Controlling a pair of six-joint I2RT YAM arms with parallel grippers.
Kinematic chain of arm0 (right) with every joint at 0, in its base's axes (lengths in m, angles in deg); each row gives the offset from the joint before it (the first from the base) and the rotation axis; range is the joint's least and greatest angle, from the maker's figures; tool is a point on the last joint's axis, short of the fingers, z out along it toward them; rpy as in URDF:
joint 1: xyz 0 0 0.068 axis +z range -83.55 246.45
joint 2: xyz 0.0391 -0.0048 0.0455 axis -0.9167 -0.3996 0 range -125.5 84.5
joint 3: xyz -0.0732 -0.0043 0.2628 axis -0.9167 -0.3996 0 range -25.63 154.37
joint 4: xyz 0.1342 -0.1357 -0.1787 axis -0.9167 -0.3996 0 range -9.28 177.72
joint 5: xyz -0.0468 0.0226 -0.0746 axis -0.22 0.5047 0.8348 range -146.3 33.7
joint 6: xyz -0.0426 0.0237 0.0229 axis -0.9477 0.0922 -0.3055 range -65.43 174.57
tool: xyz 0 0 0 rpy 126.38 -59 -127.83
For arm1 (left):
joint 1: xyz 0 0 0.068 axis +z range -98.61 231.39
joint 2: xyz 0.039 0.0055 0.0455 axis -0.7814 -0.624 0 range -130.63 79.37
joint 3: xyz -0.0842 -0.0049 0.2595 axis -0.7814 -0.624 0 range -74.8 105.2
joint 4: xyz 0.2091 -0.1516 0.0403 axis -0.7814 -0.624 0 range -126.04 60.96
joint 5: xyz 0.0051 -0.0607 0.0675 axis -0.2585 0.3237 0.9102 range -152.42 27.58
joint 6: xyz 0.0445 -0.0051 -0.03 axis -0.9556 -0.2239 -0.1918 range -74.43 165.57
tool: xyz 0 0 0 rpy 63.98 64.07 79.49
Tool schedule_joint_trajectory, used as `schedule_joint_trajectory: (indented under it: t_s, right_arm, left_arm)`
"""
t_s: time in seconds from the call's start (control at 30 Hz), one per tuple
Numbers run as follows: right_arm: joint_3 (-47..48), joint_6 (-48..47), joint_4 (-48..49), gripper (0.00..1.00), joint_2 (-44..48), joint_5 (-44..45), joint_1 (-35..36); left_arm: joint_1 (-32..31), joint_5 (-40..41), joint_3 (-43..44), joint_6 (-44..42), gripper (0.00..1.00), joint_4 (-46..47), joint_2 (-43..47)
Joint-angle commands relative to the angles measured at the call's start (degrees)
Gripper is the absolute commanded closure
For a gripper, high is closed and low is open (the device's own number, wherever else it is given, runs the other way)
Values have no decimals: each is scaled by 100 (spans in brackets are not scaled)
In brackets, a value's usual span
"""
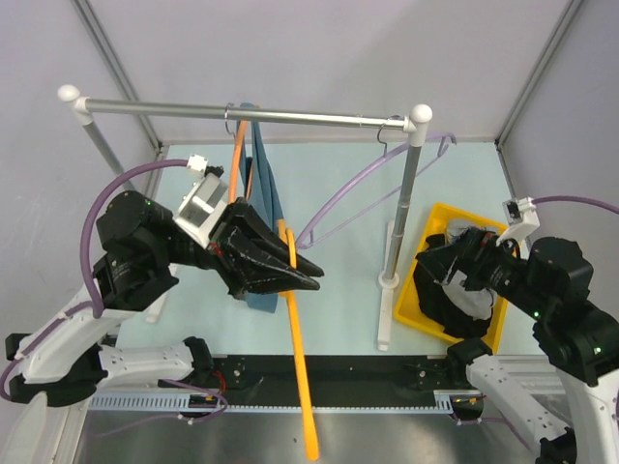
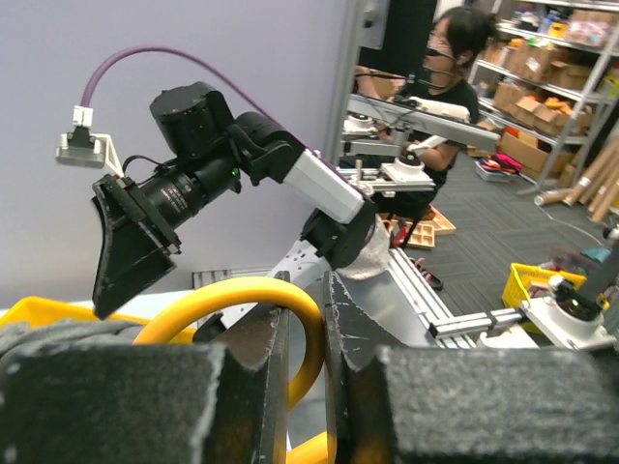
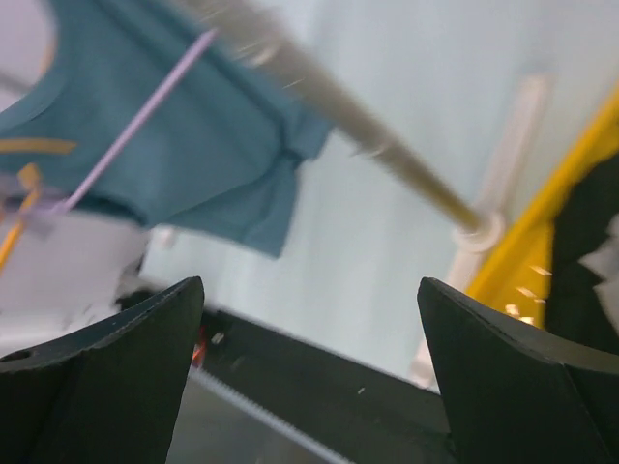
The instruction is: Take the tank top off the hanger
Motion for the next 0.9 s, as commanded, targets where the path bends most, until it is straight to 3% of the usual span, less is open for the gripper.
schedule_joint_trajectory:
  t_s: [0.0, 0.2, 0.27, 0.37, 0.63, 0.73, 0.87]
  right_arm:
    - [327, -112, 11, 4, 59, -2728, -9]
    - [275, 265, 1029, 7, 51, -5359, -552]
    - [336, 546, 1285, 7, -2, -5916, -791]
    - [336, 1241, 2154, 7, -63, -6199, -599]
    - [670, 777, 1639, 11, -818, -5717, 200]
    - [995, 679, 1567, 12, -1170, -5111, 876]
    - [1066, 960, 2085, 13, -1487, -3839, 2579]
  left_arm:
    - [30, -512, -178, -69, 100, 395, 140]
    - [30, -803, -355, 151, 100, 818, 158]
    - [30, -855, -337, 195, 100, 862, 140]
    - [30, -943, -346, 266, 100, 897, 87]
    - [30, -926, -311, 389, 100, 1143, -45]
    - [30, -725, -320, 345, 100, 1108, -53]
    - [30, -321, -285, 143, 100, 722, -62]
